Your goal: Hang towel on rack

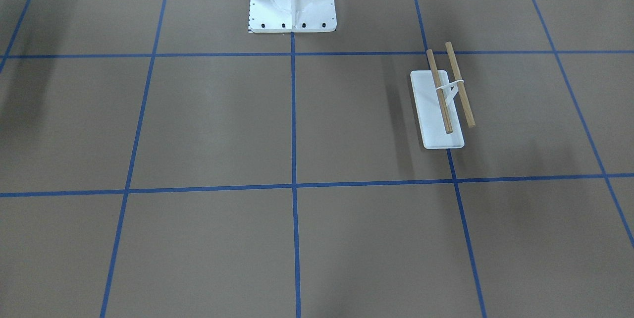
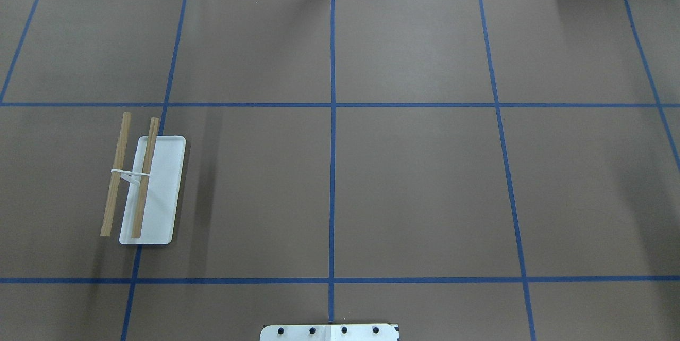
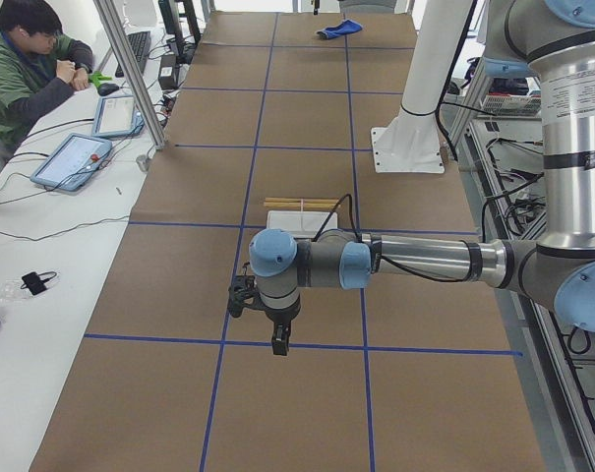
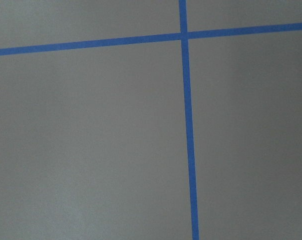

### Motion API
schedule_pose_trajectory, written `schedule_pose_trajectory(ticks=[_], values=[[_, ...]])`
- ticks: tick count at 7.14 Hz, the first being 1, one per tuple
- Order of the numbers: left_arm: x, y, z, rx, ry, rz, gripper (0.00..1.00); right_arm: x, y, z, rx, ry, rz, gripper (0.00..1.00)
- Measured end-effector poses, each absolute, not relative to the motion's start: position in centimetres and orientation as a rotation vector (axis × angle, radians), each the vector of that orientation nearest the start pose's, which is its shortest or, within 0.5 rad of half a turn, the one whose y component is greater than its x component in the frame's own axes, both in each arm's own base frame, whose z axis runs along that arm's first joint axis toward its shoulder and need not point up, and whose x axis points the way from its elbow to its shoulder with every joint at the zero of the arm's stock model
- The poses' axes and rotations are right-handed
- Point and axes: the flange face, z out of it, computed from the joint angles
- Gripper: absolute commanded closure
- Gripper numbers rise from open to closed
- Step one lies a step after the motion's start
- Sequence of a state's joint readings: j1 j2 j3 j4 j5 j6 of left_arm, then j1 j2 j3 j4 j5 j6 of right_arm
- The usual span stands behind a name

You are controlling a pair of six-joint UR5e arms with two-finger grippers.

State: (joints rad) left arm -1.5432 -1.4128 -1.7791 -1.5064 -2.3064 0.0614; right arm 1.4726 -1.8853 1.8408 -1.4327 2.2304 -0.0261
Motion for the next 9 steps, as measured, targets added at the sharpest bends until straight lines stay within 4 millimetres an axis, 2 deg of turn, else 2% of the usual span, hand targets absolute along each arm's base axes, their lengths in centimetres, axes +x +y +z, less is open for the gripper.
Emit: schedule_pose_trajectory(ticks=[4,7,9], values=[[-5.5,-42.6,63.2,0.01,0.731,0.084,0.01,3.6,-37.8,64.4,0.094,-0.659,-0.16,0.0],[-5.6,-43.6,61.0,0.054,0.727,0.09,0.01,3.4,-39.2,60.8,0.169,-0.667,-0.185,0.0],[-5.7,-46.0,57.5,0.138,0.727,0.119,0.01,3.0,-41.3,56.6,0.256,-0.684,-0.211,0.0]])
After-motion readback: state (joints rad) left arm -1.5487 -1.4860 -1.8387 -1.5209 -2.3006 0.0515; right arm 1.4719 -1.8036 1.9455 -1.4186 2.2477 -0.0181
